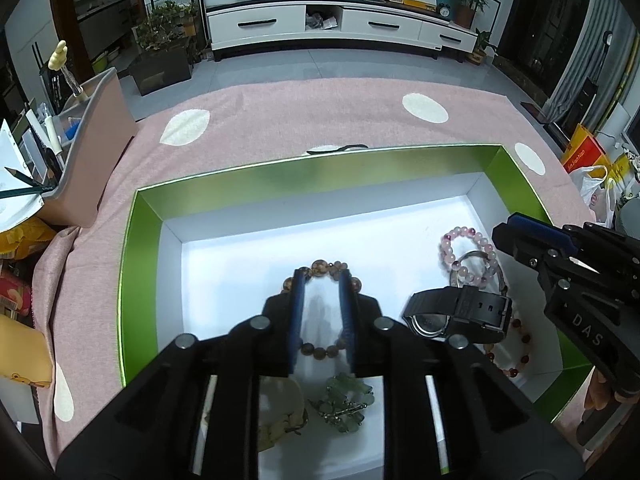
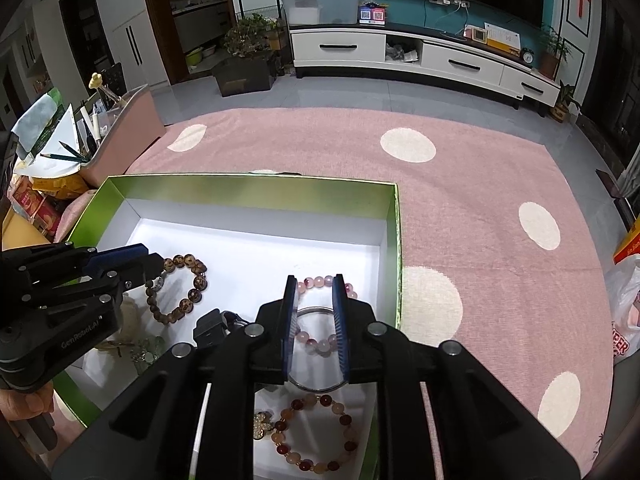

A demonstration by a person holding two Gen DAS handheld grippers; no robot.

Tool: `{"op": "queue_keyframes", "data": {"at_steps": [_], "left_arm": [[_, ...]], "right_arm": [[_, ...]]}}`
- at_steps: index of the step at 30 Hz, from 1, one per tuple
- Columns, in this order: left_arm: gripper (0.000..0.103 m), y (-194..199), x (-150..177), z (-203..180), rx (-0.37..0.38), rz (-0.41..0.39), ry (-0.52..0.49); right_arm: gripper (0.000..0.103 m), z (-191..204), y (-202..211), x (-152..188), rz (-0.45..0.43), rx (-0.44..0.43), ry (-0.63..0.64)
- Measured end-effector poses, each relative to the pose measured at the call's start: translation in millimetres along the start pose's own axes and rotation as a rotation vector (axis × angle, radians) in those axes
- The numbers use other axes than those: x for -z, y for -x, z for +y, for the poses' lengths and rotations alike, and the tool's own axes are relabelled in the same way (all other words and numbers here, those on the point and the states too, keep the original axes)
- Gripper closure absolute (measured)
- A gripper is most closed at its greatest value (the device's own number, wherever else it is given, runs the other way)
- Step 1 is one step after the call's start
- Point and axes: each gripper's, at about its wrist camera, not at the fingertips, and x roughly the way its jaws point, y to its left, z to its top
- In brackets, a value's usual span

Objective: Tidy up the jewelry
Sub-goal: 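Open both tools to drop the bracelets inside the box, then withdraw both tools from the box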

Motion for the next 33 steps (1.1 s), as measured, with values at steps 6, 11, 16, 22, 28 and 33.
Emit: {"op": "queue_keyframes", "data": {"at_steps": [6,11,16,22,28,33], "left_arm": [[0.069,10,1,-2,-0.008,-0.021,-0.004],[0.052,22,1,-3,-0.020,-0.043,-0.003],[0.035,37,3,-2,-0.033,-0.066,-0.006],[0.019,61,7,0,-0.055,-0.103,0.004],[0.008,83,14,0,-0.082,-0.131,0.006],[0.002,103,18,2,-0.091,-0.167,0.023]], "right_arm": [[0.086,1,9,0,-0.016,-0.004,0.002],[0.073,4,22,1,-0.037,-0.001,0.012],[0.047,3,38,2,-0.069,0.021,0.006],[0.021,8,58,7,-0.088,0.038,0.024],[0.005,17,76,12,-0.106,0.088,0.063],[0.001,23,88,16,-0.114,0.120,0.070]]}}
